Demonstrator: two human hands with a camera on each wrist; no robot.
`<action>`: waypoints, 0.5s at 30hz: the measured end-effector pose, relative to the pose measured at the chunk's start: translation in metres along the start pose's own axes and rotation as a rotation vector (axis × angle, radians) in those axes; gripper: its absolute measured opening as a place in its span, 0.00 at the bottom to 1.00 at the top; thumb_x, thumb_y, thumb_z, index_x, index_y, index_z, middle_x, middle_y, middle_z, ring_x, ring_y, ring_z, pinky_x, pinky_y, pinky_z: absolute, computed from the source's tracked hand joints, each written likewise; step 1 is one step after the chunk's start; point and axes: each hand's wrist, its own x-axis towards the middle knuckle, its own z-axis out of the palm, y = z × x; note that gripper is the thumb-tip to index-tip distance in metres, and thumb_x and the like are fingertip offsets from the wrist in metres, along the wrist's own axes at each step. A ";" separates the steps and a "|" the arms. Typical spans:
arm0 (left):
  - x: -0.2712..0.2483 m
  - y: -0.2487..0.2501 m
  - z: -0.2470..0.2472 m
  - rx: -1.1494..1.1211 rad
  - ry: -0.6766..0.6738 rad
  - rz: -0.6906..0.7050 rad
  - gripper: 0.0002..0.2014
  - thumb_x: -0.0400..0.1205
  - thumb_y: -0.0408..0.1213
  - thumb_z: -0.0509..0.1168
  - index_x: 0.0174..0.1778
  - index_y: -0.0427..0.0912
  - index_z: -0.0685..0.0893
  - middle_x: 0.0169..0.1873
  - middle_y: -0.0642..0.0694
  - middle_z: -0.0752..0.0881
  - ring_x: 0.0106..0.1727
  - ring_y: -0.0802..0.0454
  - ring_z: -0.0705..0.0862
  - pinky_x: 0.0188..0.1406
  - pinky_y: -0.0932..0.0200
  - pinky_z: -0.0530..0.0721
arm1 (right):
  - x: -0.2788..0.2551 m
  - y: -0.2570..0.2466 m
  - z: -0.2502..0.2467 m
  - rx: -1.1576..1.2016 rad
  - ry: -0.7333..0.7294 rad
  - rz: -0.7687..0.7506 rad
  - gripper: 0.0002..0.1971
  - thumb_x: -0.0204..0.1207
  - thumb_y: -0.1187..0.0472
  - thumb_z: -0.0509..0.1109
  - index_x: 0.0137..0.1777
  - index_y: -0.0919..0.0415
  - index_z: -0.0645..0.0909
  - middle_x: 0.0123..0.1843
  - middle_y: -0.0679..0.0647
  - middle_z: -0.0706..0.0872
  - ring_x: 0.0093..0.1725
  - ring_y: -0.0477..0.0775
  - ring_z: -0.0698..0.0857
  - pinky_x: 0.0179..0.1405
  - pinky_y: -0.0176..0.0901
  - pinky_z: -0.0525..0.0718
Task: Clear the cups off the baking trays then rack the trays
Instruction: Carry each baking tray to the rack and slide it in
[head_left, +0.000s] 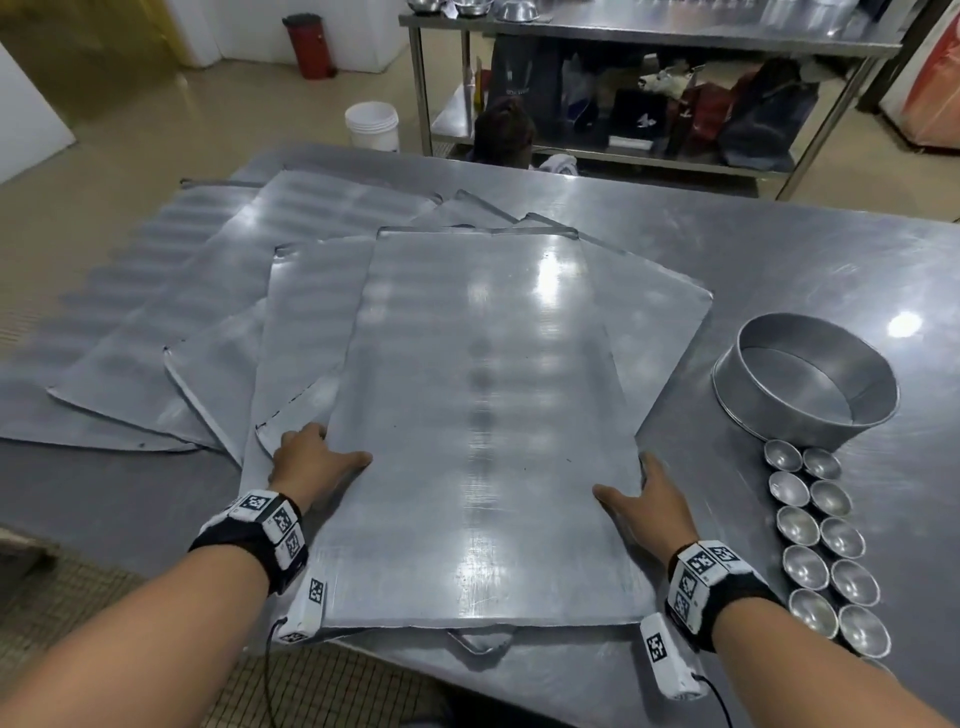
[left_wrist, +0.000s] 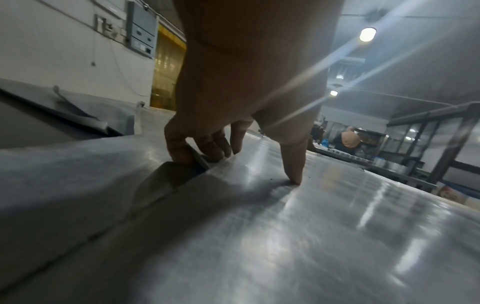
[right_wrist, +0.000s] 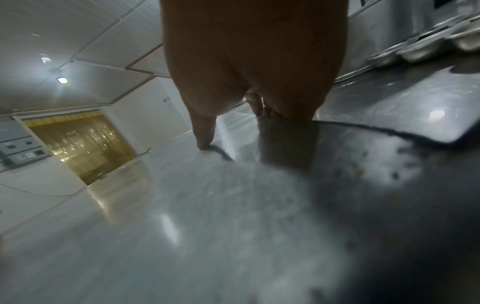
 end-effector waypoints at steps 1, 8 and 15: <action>0.001 -0.001 0.000 -0.010 0.003 0.001 0.51 0.50 0.71 0.72 0.66 0.42 0.81 0.64 0.38 0.81 0.62 0.37 0.83 0.65 0.40 0.84 | 0.000 -0.002 0.000 0.000 -0.002 -0.009 0.29 0.73 0.50 0.81 0.71 0.53 0.74 0.62 0.49 0.85 0.58 0.53 0.84 0.56 0.42 0.77; 0.005 -0.007 -0.012 0.076 -0.040 0.117 0.36 0.62 0.68 0.69 0.58 0.47 0.82 0.57 0.43 0.87 0.57 0.40 0.85 0.64 0.38 0.82 | 0.000 -0.001 0.006 -0.190 0.004 -0.017 0.35 0.71 0.38 0.76 0.74 0.50 0.71 0.70 0.57 0.80 0.65 0.60 0.82 0.64 0.52 0.82; 0.030 -0.045 -0.039 0.245 0.040 0.216 0.34 0.74 0.61 0.69 0.74 0.48 0.79 0.76 0.38 0.72 0.78 0.34 0.66 0.74 0.38 0.71 | -0.044 -0.019 0.024 -0.235 0.220 0.048 0.36 0.75 0.43 0.76 0.80 0.56 0.72 0.79 0.60 0.74 0.77 0.65 0.73 0.75 0.58 0.73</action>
